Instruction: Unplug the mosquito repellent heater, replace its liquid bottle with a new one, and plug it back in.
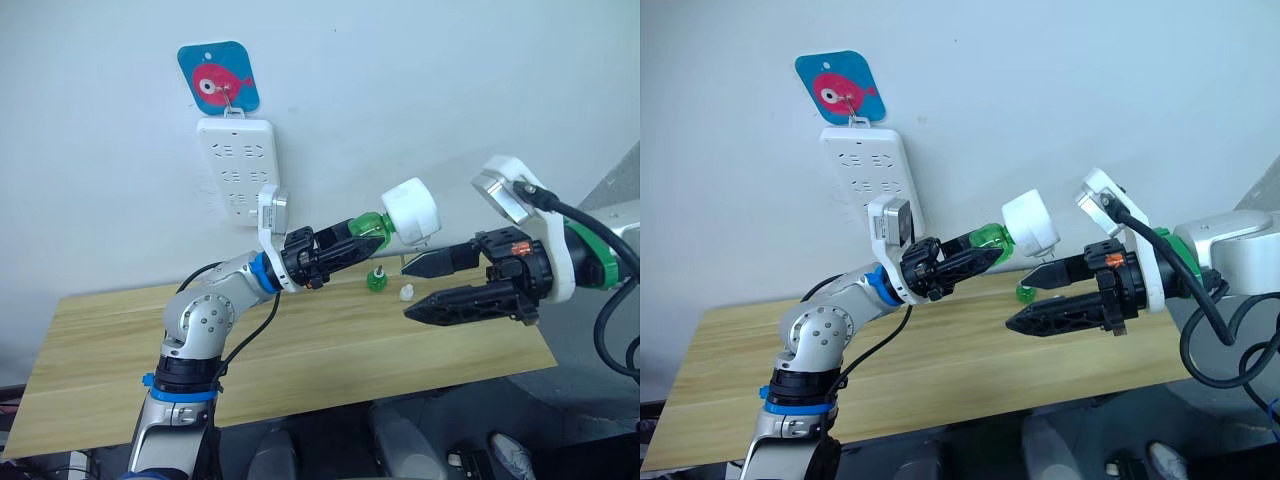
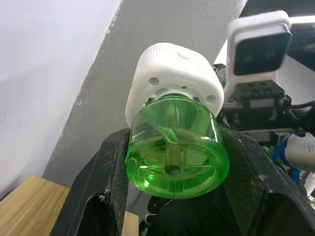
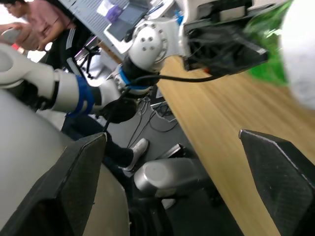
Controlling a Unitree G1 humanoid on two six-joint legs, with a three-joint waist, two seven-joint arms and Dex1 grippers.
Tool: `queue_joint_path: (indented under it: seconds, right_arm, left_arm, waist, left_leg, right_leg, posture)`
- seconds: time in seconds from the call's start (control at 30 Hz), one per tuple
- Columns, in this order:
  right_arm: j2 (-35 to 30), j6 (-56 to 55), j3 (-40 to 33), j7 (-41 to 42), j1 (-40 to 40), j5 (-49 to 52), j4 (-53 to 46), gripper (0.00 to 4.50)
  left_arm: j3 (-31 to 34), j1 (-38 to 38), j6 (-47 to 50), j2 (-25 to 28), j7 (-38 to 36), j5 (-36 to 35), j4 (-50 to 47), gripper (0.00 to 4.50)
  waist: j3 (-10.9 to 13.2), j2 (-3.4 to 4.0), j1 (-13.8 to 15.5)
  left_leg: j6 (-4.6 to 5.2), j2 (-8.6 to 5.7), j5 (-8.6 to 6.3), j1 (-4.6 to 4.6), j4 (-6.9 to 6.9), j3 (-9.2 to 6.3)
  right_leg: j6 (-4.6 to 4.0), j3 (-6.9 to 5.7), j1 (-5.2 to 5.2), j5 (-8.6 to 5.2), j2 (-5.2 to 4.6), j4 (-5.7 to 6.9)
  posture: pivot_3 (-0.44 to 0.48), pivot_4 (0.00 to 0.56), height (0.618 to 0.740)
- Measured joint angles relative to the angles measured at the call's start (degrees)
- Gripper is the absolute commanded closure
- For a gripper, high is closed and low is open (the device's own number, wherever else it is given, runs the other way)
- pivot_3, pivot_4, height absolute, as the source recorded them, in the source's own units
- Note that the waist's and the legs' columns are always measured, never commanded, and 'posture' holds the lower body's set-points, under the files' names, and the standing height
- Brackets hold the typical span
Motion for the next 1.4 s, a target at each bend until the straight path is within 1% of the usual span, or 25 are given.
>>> queue_joint_path:
  seconds: [0.03,0.07,0.13,0.2,0.27,0.33,0.43,0.47,0.5,0.57,0.6,0.7,0.77,0.87,1.03,1.17,1.2,1.4]
  right_arm:
    - [0.0,-0.08,-0.3,0.29,0.08,-0.05,-0.52,0.0]
    - [0.0,-0.48,-0.68,0.99,0.16,-0.14,-1.21,0.17]
    - [-0.11,-1.28,-1.52,1.28,0.69,-0.33,-1.54,0.58]
    - [-1.32,-2.1,-3.27,1.57,1.87,-0.34,-1.53,1.16]
    - [-3.71,-2.64,-6.02,1.79,2.93,-0.68,-1.31,1.91]
    - [-6.12,-3.34,-10.02,2.64,5.85,-3.19,-1.35,2.67]
    - [-8.61,-4.64,-13.85,5.61,11.63,-11.9,-1.73,3.75]
    - [-8.74,-5.14,-14.11,6.27,12.65,-14.48,-1.76,4.11]
    - [-8.72,-7.1,-14.1,7.14,13.96,-19.33,-1.89,4.47]
    - [-8.66,-10.42,-13.57,8.56,15.24,-26.41,-1.81,4.5]
    - [-8.55,-13.62,-11.67,9.65,15.83,-32.1,-1.86,4.5]
    - [-6.53,-19.65,-6.55,12.23,16.76,-43.42,-0.66,4.5]
    - [-3.79,-23.17,-2.82,14.28,16.36,-49.04,-0.03,4.5]
    - [0.0,-25.14,0.65,16.65,14.69,-53.28,0.83,4.5]
    - [4.66,-23.7,1.66,19.84,9.5,-53.09,1.34,4.5]
    - [6.57,-18.3,0.01,20.09,7.83,-47.6,-0.33,4.5]
    - [6.77,-17.03,-0.56,20.1,7.53,-46.08,-1.01,4.5]
    - [7.44,-10.53,-3.34,18.13,7.03,-38.55,-4.19,4.5]
  left_arm:
    - [0.0,-0.1,0.0,-0.04,0.16,-0.04,0.0,2.22]
    - [0.01,-0.37,0.0,-0.07,0.41,-0.12,0.03,2.22]
    - [0.07,-0.56,0.06,-0.08,0.46,-0.25,0.04,2.22]
    - [0.09,-0.65,0.46,0.06,0.42,-0.41,0.07,2.22]
    - [0.25,-0.7,1.45,1.16,0.23,-0.66,0.11,2.22]
    - [0.38,-1.02,2.52,2.47,-0.88,-1.43,0.25,2.22]
    - [0.67,-2.02,4.14,5.0,-2.78,-2.31,0.43,2.22]
    - [0.82,-2.28,4.53,5.52,-3.33,-2.61,0.43,2.22]
    - [0.82,-2.8,5.35,5.98,-3.78,-2.98,0.55,2.22]
    - [0.78,-3.22,6.47,6.33,-4.74,-3.89,0.67,2.22]
    - [0.77,-3.41,7.44,6.93,-5.23,-4.6,0.73,2.22]
    - [0.79,-4.22,9.65,7.82,-6.15,-6.12,0.86,2.22]
    - [0.79,-4.43,11.07,8.43,-6.92,-7.02,0.86,2.22]
    - [0.72,-4.54,12.54,8.72,-7.11,-7.72,0.84,2.22]
    - [0.75,-4.54,13.64,8.92,-6.96,-8.23,0.79,2.22]
    - [0.85,-4.53,13.68,8.91,-6.04,-8.23,0.79,2.22]
    - [0.87,-4.53,13.63,8.9,-5.78,-8.22,0.8,2.22]
    - [2.41,-4.51,12.44,8.09,-4.58,-8.02,1.0,2.22]
  waist:
    - [0.0,0.0,0.0]
    - [0.0,0.0,0.0]
    - [-0.02,0.01,-0.01]
    - [-0.02,0.0,0.06]
    - [-0.02,0.01,0.1]
    - [-0.06,-0.01,0.13]
    - [-0.16,0.02,0.09]
    - [-0.19,0.04,0.06]
    - [-0.24,0.07,-0.01]
    - [-0.31,0.17,-0.08]
    - [-0.36,0.17,-0.15]
    - [-0.38,0.18,-0.64]
    - [-0.41,0.2,-1.17]
    - [-0.41,0.21,-1.62]
    - [-0.42,0.22,-1.77]
    - [-0.43,0.22,-1.63]
    - [-0.43,0.22,-1.63]
    - [-0.44,0.22,-1.63]
  left_leg:
    - [0.0,0.0,0.0,0.0,0.0,0.0]
    - [0.0,0.0,0.0,0.0,0.0,-0.01]
    - [0.0,0.0,0.0,0.0,0.0,0.0]
    - [0.0,-0.01,0.0,-0.01,0.0,0.0]
    - [0.0,-0.01,0.0,-0.01,0.0,0.0]
    - [0.0,0.0,0.0,0.0,-0.01,-0.01]
    - [0.0,-0.01,0.0,0.03,0.0,0.04]
    - [0.0,-0.01,0.0,0.05,0.0,0.05]
    - [0.0,0.0,0.0,0.08,0.0,0.08]
    - [0.0,0.0,0.0,0.13,-0.01,0.13]
    - [0.0,0.02,0.0,0.17,-0.04,0.13]
    - [0.0,0.03,0.0,0.21,-0.07,0.16]
    - [-0.01,0.03,0.0,0.21,-0.08,0.16]
    - [0.0,0.02,0.0,0.2,-0.09,0.15]
    - [0.0,0.03,0.0,0.22,-0.08,0.1]
    - [0.0,0.02,0.0,0.22,-0.07,0.05]
    - [0.0,0.01,0.0,0.22,-0.07,0.05]
    - [0.0,0.01,-0.01,0.41,-0.08,0.05]
  right_leg:
    - [0.0,0.0,0.0,0.0,0.0,0.0]
    - [0.0,-0.01,0.0,0.0,0.0,0.0]
    - [0.0,0.0,0.01,0.0,0.0,0.0]
    - [0.0,-0.01,0.0,0.0,0.0,0.0]
    - [0.0,-0.01,0.0,0.0,0.0,-0.01]
    - [0.01,-0.02,0.01,0.0,0.0,-0.02]
    - [0.15,0.01,0.02,-0.09,0.0,-0.02]
    - [0.2,0.02,0.03,-0.12,0.0,-0.02]
    - [0.24,0.04,0.03,-0.14,0.0,-0.02]
    - [0.25,0.08,0.04,-0.14,0.01,-0.01]
    - [0.25,0.09,0.06,-0.15,0.03,-0.02]
    - [0.25,0.13,0.06,-0.15,0.04,-0.01]
    - [0.24,0.14,0.06,-0.14,0.05,-0.01]
    - [0.07,0.15,0.05,-0.04,0.05,0.0]
    - [0.0,0.11,0.09,0.0,0.05,0.02]
    - [-0.01,0.08,0.13,0.0,0.03,0.01]
    - [-0.01,0.09,0.13,0.0,0.02,0.01]
    - [0.0,0.07,0.34,0.0,0.03,-0.01]
  posture:
    - [-0.206,0.109,0.736]
    - [-0.206,0.109,0.736]
    - [-0.206,0.108,0.736]
    - [-0.207,0.108,0.736]
    - [-0.213,0.106,0.736]
    - [-0.218,0.102,0.736]
    - [-0.226,0.1,0.736]
    - [-0.229,0.1,0.736]
    - [-0.229,0.1,0.736]
    - [-0.234,0.096,0.736]
    - [-0.237,0.095,0.736]
    - [-0.24,0.093,0.736]
    - [-0.238,0.091,0.736]
    - [-0.236,0.09,0.736]
    - [-0.236,0.09,0.736]
    - [-0.236,0.09,0.736]
    - [-0.226,0.088,0.736]
    - [-0.23,0.091,0.736]
